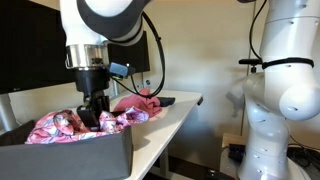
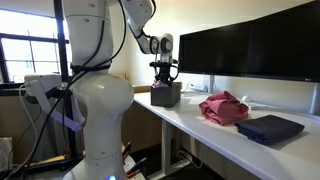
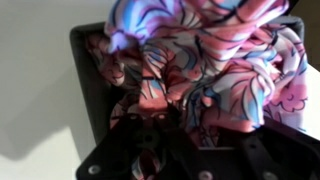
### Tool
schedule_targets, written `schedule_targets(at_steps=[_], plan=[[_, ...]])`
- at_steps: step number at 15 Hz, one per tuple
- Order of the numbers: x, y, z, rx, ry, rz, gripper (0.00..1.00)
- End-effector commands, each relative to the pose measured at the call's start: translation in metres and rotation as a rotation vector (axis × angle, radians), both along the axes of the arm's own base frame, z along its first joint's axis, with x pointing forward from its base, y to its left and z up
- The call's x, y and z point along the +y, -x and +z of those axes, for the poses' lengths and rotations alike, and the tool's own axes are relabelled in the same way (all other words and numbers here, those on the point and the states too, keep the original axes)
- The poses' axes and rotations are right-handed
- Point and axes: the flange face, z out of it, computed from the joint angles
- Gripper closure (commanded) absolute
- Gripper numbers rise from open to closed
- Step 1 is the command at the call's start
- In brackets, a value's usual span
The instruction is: Put the clothes in the box
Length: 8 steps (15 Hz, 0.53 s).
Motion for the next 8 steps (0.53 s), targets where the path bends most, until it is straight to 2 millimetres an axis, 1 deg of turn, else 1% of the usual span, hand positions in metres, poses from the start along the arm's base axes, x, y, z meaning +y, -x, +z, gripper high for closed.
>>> schedule_targets(at_steps=[1, 5, 8], plan=[[-0.001, 0.000, -0.028, -0.018, 0.064, -0.017, 0.89], [0.000, -0.002, -0.057, -0.001, 0.135, -0.005, 0.89], [0.001, -0.003, -0.067, 0.006, 0.164, -0.002, 0.90]])
